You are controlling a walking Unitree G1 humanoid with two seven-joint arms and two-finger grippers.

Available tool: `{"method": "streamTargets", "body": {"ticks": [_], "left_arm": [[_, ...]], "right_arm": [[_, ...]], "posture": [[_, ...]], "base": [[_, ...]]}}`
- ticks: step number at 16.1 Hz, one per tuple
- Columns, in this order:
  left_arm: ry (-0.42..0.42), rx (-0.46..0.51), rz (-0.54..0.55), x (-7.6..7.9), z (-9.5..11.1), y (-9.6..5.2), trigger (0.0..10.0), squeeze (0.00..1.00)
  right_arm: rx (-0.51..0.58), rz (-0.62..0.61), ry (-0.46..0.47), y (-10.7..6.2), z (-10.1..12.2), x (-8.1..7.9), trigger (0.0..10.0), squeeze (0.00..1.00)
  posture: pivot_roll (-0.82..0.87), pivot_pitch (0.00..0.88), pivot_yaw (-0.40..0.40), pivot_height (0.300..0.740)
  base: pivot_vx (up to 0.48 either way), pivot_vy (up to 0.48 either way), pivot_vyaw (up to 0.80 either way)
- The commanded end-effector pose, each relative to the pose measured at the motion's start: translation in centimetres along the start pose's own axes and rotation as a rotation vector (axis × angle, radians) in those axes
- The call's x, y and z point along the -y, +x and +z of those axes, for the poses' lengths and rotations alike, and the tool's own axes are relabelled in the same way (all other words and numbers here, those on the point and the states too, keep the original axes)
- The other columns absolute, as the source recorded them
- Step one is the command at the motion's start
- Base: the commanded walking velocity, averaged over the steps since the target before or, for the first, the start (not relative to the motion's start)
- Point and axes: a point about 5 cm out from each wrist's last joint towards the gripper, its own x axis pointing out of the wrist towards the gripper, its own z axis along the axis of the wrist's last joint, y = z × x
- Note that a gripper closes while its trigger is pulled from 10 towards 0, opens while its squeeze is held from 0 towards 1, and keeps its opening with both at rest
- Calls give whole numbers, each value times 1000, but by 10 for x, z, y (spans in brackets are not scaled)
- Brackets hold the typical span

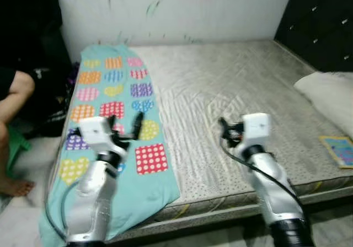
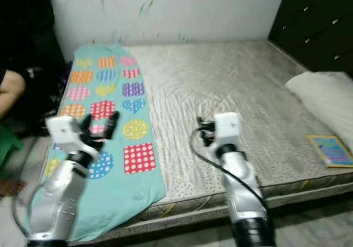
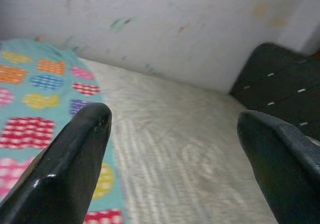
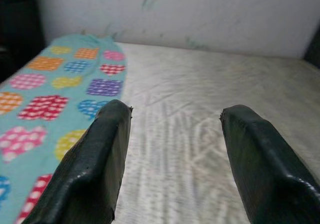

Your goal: Clean up the room

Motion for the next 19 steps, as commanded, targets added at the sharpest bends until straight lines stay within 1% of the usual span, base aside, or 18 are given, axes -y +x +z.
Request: {"method": "streamTargets", "body": {"ticks": [1,3,6,14,16,19], "left_arm": [[2,-16,12,3,-3,2,10000,0],[11,-19,28,1,-3,3,10000,0],[3,4,-13,5,1,3,10000,0],[0,10,-5,6,4,8,10000,0],[2,32,-4,8,9,9,10000,0],[2,18,10,6,6,8,10000,0]], "right_arm": [[6,-16,-10,1,3,7,10000,0],[5,-16,-10,1,3,7,10000,0],[7,-17,-11,1,3,6,10000,0],[16,-17,-24,5,7,7,10000,0],[18,-11,-30,6,8,7,10000,0],[20,-5,-35,7,9,5,10000,0]], "posture": [[-83,0,6,740],[-83,0,7,740],[-84,0,8,740],[-103,9,19,740],[-103,26,15,740],[-105,27,12,740]], "base": [[0,0,0],[0,0,0],[0,90,0],[0,442,0],[0,446,0],[0,450,0]]}}
